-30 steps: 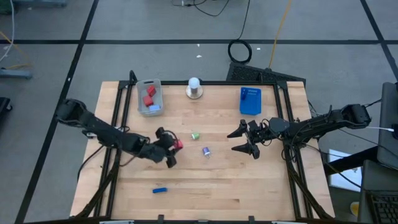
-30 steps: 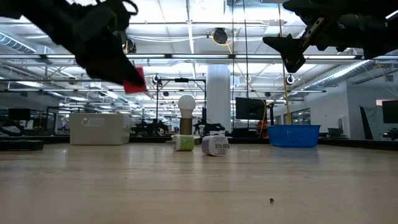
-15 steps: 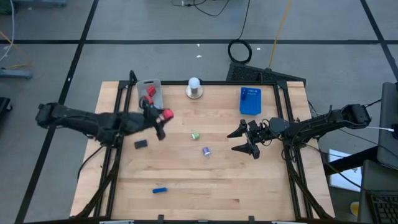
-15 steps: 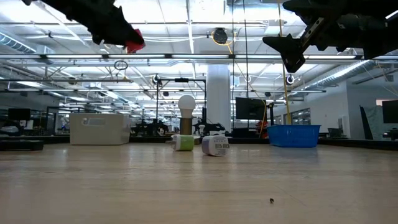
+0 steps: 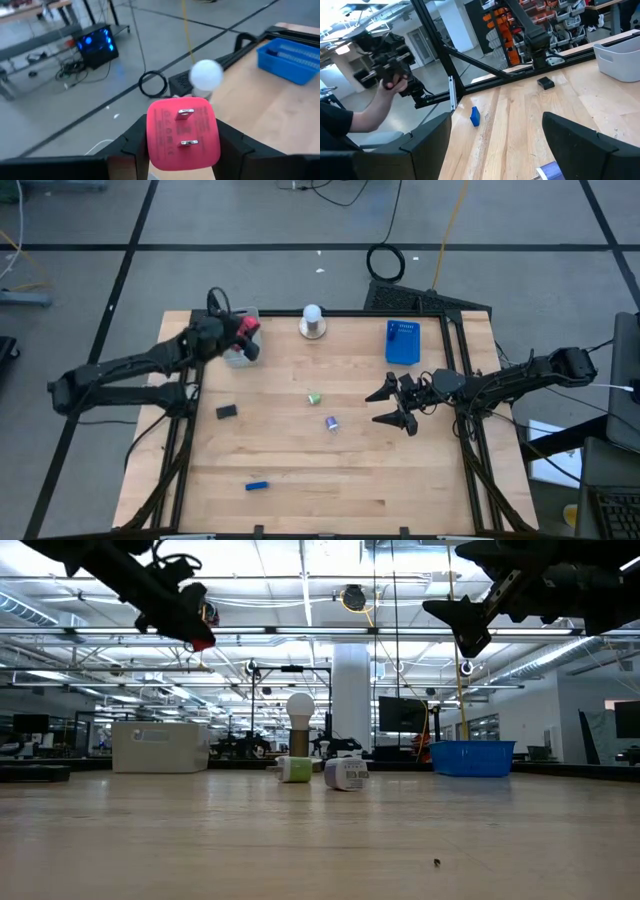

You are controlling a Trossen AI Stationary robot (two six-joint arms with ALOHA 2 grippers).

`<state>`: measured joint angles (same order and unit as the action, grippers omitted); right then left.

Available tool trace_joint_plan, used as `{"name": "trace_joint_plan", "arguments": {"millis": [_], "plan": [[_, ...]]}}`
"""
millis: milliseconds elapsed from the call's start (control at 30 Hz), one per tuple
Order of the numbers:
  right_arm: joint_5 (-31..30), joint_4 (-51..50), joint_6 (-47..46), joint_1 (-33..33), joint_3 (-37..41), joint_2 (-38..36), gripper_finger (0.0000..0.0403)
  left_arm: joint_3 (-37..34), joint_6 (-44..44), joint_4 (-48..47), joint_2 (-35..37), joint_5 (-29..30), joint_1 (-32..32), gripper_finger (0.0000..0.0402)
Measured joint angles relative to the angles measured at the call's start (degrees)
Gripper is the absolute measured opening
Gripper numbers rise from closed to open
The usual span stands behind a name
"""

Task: Pick & Place Office items
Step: Put the pink charger adapter into the gray bin

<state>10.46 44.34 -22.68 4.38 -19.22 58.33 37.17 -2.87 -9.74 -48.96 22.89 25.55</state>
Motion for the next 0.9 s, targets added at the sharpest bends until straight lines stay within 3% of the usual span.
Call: {"name": "trace_joint_plan", "arguments": {"millis": [233,467,633,900], "plan": [[0.0,-0.2,1.0,0.0,0.0,0.0,0.0302,0.0,-3.1,-0.8,-3.2,-8.7,15.3,0.0149],[0.0,-1.1,1.1,0.0,0.0,0.0,0.0302,0.0,-5.2,-0.4,-10.9,-21.6,26.9,0.0149],[0.0,-1.1,1.1,0.0,0.0,0.0,0.0302,0.0,-5.3,0.2,-17.5,-24.5,30.8,0.0149],[0.0,-1.1,1.0,0.0,0.0,0.0,0.0302,-0.1,-5.3,0.5,-23.5,-26.1,31.4,0.0149]]}}
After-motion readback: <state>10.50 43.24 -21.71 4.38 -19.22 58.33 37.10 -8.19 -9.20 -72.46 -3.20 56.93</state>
